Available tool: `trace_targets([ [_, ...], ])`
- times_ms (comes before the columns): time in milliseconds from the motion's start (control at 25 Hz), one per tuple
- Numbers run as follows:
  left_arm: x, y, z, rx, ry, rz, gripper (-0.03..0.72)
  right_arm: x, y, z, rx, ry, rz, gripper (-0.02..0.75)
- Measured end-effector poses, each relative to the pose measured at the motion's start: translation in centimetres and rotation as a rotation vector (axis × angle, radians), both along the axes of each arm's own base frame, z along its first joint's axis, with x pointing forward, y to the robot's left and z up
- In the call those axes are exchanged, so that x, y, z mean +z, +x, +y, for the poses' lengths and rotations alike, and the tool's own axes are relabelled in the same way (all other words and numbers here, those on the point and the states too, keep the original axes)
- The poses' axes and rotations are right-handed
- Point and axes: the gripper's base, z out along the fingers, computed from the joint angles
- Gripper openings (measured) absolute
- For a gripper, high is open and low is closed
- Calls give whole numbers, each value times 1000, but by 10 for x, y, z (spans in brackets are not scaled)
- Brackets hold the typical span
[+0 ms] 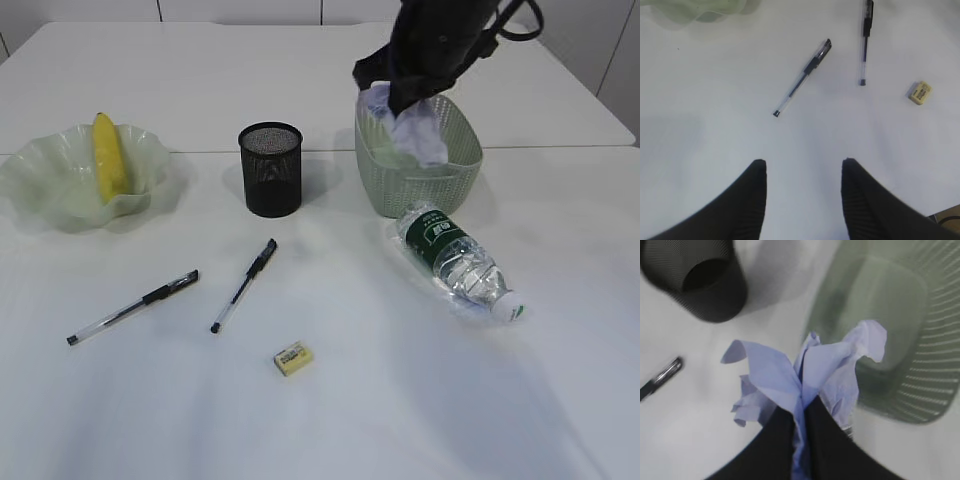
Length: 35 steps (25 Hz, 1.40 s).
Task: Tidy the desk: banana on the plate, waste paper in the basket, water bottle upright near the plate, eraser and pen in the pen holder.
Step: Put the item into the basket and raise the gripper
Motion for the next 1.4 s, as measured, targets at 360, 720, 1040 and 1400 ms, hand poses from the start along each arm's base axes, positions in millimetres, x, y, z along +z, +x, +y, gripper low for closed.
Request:
trace_targets([
  [360,1,1,0,2,-3,-13,349,12,42,-61,-176,138,-266,20],
  [720,1,2,-1,2,-12,-20,349,-51,84,-49,-192,220,-299,20],
  [1040,4,5,-1,8,-22,-64,349,-69,94,-47,-189,212,-300,52],
  [1400,4,5,-1,8,-22,-64,349,-69,94,-48,-187,206,-306,398],
])
